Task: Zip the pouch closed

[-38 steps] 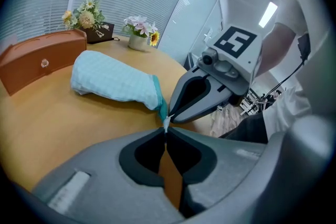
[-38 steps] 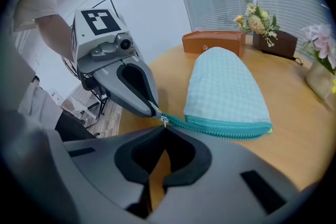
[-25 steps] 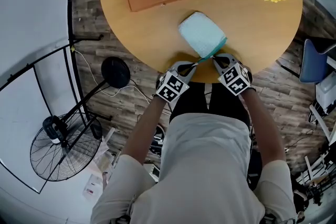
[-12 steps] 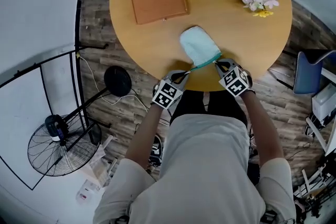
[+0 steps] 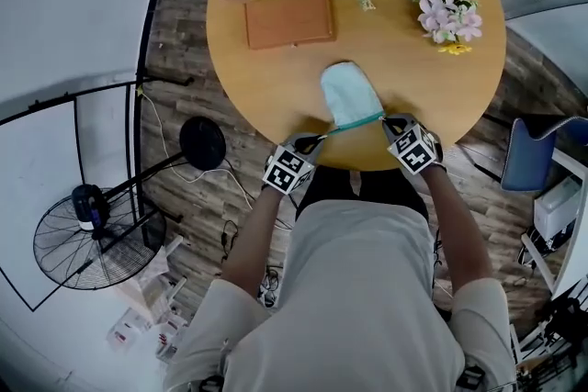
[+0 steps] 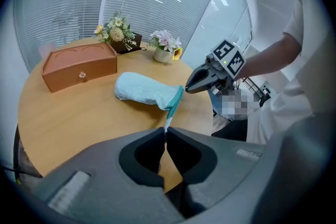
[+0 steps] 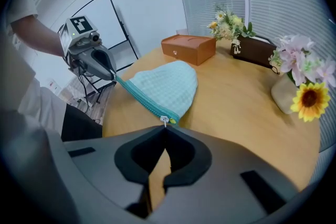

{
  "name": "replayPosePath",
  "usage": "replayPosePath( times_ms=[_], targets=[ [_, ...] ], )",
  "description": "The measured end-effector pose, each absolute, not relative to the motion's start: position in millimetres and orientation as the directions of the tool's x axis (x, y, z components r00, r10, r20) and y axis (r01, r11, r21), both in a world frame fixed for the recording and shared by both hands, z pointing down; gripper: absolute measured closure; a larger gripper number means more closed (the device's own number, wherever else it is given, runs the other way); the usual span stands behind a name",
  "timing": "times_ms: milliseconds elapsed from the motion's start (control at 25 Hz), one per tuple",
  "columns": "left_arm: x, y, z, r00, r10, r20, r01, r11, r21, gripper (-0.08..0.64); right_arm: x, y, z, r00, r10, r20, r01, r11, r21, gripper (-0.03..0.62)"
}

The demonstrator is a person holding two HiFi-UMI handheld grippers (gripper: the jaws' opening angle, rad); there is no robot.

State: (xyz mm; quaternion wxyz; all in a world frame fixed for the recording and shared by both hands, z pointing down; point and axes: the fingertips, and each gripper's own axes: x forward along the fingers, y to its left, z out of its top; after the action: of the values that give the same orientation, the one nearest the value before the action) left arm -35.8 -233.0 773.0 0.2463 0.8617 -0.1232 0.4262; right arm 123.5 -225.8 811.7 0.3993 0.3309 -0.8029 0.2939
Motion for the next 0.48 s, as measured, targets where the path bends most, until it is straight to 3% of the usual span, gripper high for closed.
replayPosePath(
  times_ms=[480],
  targets=[
    [-29, -217, 781, 0.6, -0.067, 0.797, -0.567, -0.738, 0.365, 0.534, 126, -214, 834, -0.5, -0.232, 0.834, -0.746, 0.605, -0.279, 0.579]
  ],
)
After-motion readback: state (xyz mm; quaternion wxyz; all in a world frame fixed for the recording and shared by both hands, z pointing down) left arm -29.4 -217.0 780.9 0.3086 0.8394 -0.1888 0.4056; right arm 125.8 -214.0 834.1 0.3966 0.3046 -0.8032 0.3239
